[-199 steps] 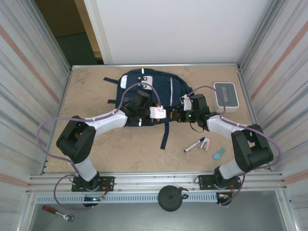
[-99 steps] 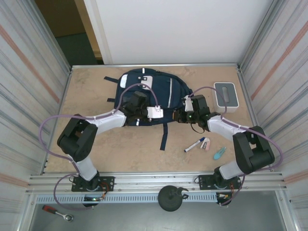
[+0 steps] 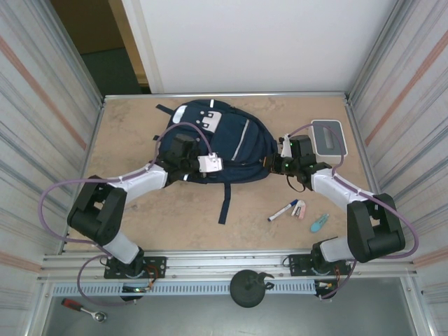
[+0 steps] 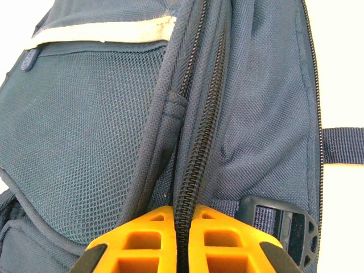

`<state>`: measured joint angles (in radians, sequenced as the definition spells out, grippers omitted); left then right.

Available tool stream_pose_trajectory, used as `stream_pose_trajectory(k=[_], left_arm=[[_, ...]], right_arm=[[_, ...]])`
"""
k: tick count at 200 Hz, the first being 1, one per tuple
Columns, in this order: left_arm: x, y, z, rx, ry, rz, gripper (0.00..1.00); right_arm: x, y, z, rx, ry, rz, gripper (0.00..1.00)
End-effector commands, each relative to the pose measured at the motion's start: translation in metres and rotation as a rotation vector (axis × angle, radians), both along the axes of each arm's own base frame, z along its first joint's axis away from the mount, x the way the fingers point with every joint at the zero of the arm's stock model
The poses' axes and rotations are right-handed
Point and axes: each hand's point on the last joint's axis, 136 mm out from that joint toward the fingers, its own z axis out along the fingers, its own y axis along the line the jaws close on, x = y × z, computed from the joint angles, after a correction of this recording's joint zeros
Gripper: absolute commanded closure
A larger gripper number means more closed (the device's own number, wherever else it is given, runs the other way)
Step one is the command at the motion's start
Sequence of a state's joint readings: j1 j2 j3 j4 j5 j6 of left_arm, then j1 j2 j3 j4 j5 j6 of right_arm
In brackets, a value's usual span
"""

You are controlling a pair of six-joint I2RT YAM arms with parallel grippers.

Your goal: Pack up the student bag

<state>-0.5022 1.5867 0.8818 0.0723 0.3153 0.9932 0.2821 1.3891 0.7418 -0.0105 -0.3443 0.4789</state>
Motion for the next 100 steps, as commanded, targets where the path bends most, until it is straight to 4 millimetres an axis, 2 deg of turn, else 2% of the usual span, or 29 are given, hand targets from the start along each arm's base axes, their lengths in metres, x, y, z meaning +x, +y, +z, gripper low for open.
stream_pose_trajectory(k=[1,71,91,100], left_arm=[[0.003,0.021,0.004,0.002,0.018,0.076,1.0],[0.002,0.04,-0.002,0.008,0.061,0.102,1.0],[0.004,0.05,-0.004,0.024,0.072,0.122,1.0],[0.003,0.05,-0.003,0.023,0.078,0.122,0.92]], right_arm=[[0.002,-0.008,-0.002,-0.027,-0.023,-0.016,1.0],[0.0,-0.022,-0.008,-0.156,-0.052,-0.026,1.0],[-0.001,-0.014,-0.006,-0.172,-0.072,-0.004,1.0],[-0.003,-0.007,-0.003,-0.167,-0.088,0.021,1.0]])
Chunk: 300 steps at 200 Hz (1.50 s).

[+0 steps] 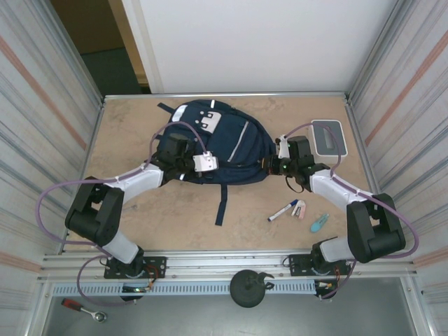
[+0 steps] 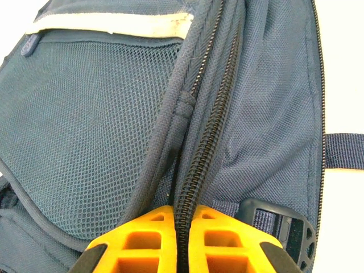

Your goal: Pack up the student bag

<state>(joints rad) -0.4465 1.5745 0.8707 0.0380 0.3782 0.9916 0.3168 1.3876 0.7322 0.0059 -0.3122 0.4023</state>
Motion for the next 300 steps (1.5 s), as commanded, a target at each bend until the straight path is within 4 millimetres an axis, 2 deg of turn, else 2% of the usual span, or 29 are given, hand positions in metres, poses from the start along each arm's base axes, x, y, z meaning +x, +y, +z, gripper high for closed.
stream_pose_trajectory(k=[1,28,59,81,106,133,158,175,190,201,213,234,262,300], left_arm=[[0.003,0.034,0.0,0.048,0.031,0.109,0.91],[-0.012,0.016,0.015,-0.011,0.066,0.049,0.63],[-0.033,-0.015,0.038,-0.045,-0.02,-0.037,0.4],[-0.046,-0.042,0.054,-0.077,-0.075,-0.096,0.31],[-0.049,-0.067,0.055,-0.056,-0.114,-0.14,0.28],[-0.04,-0.088,0.051,-0.02,-0.131,-0.139,0.34],[-0.031,-0.101,0.045,0.011,-0.147,-0.129,0.48],[-0.024,-0.101,0.039,0.03,-0.148,-0.11,0.61],[-0.021,-0.096,0.034,0.054,-0.153,-0.088,0.79],[-0.022,-0.091,0.034,0.05,-0.147,-0.083,0.92],[-0.026,-0.086,0.037,0.021,-0.131,-0.091,0.99],[-0.038,-0.074,0.046,-0.055,-0.09,-0.123,1.0],[-0.045,-0.054,0.057,-0.15,-0.062,-0.121,1.0],[-0.038,-0.021,0.067,-0.221,-0.062,-0.062,1.0]], right_arm=[[0.0,-0.014,0.0,-0.101,-0.042,-0.038,1.0],[-0.007,0.01,0.017,-0.031,-0.11,0.036,1.0],[-0.017,0.031,0.038,0.026,-0.171,0.1,1.0],[-0.025,0.044,0.048,0.041,-0.199,0.141,1.0],[-0.032,0.054,0.059,0.066,-0.23,0.162,1.0],[-0.038,0.061,0.068,0.088,-0.254,0.183,1.0],[-0.04,0.061,0.067,0.087,-0.252,0.185,1.0],[-0.04,0.059,0.065,0.083,-0.253,0.176,1.0],[-0.039,0.053,0.058,0.049,-0.249,0.152,1.0],[-0.036,0.043,0.051,0.0,-0.24,0.115,1.0],[-0.031,0.029,0.043,-0.062,-0.226,0.059,1.0],[-0.021,0.006,0.037,-0.145,-0.215,-0.038,1.0],[-0.008,-0.012,0.033,-0.244,-0.221,-0.124,1.0],[0.016,-0.018,0.029,-0.299,-0.205,-0.176,1.0]])
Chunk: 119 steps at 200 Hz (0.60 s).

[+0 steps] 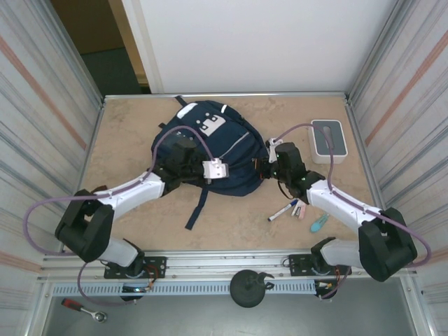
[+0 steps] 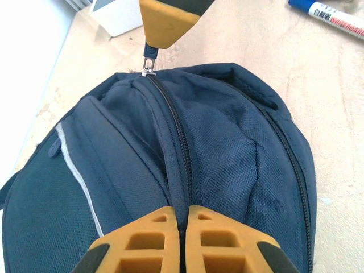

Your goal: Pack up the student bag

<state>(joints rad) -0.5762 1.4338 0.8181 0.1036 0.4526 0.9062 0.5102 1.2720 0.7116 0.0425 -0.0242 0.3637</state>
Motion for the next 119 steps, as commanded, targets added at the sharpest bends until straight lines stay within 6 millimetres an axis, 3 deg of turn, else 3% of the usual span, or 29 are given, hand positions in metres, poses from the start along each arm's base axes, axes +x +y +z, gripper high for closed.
stream_pose_trajectory(k=[1,36,55,78,102,119], left_arm=[[0.01,0.028,0.018,-0.072,0.0,0.076,1.0],[0.026,0.067,0.017,-0.118,-0.015,0.203,0.98],[0.032,0.08,0.005,-0.078,0.005,0.257,0.73],[0.026,0.072,0.008,-0.108,0.051,0.221,0.49],[0.012,0.055,0.024,-0.153,0.035,0.181,0.35],[0.002,0.04,0.025,-0.124,0.006,0.152,0.29]], right_arm=[[0.027,-0.04,-0.006,-0.146,-0.007,-0.181,1.0],[0.036,-0.014,-0.001,-0.098,-0.01,-0.108,1.0],[0.033,0.01,0.005,-0.026,-0.021,-0.042,1.0],[0.029,0.034,0.009,0.053,-0.018,0.01,1.0],[0.023,0.046,0.015,0.072,-0.029,0.032,1.0],[0.019,0.05,0.019,0.076,-0.04,0.044,1.0]])
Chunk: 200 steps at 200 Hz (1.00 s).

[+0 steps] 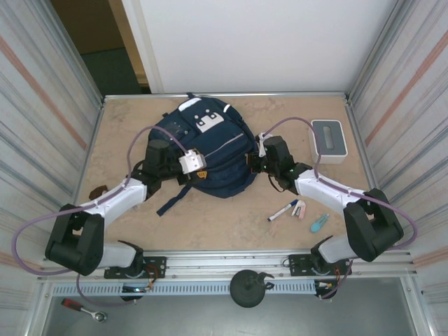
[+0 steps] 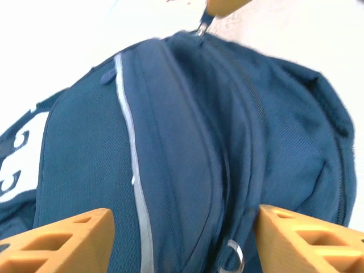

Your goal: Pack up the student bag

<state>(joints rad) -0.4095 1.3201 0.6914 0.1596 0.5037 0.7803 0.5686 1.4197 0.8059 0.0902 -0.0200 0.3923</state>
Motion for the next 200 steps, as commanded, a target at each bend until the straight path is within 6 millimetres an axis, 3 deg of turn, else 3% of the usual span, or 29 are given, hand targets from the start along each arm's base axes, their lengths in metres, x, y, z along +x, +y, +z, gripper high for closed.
stream_pose_trajectory(k=[1,32,60,108,132,144,155,176,200], left_arm=[[-0.013,-0.02,0.023,-0.016,-0.07,-0.031,0.29],[-0.016,-0.041,0.012,0.089,-0.081,-0.066,0.28],[-0.006,-0.06,0.003,0.156,-0.103,-0.082,0.3],[0.008,-0.077,-0.013,0.212,-0.07,-0.098,0.49],[0.01,-0.07,-0.025,0.261,-0.052,-0.091,0.7],[0.012,-0.063,-0.025,0.262,-0.034,-0.077,0.85],[0.011,-0.055,-0.021,0.236,-0.012,-0.071,0.92],[0.006,-0.04,-0.005,0.153,-0.001,-0.076,1.0],[-0.003,-0.021,0.015,0.051,-0.043,-0.08,1.0]], right_arm=[[0.002,0.014,0.024,0.062,-0.056,0.005,1.0],[-0.004,0.017,0.035,0.073,-0.078,0.015,1.0],[-0.007,0.018,0.042,0.082,-0.093,0.022,1.0],[-0.012,0.015,0.042,0.074,-0.102,0.019,1.0],[-0.01,0.006,0.034,0.031,-0.106,-0.005,1.0],[-0.008,0.0,0.028,-0.001,-0.107,-0.023,1.0],[-0.004,-0.008,0.023,-0.03,-0.102,-0.045,1.0],[0.004,-0.024,0.015,-0.094,-0.105,-0.096,1.0],[0.014,-0.038,0.012,-0.127,-0.114,-0.143,1.0]])
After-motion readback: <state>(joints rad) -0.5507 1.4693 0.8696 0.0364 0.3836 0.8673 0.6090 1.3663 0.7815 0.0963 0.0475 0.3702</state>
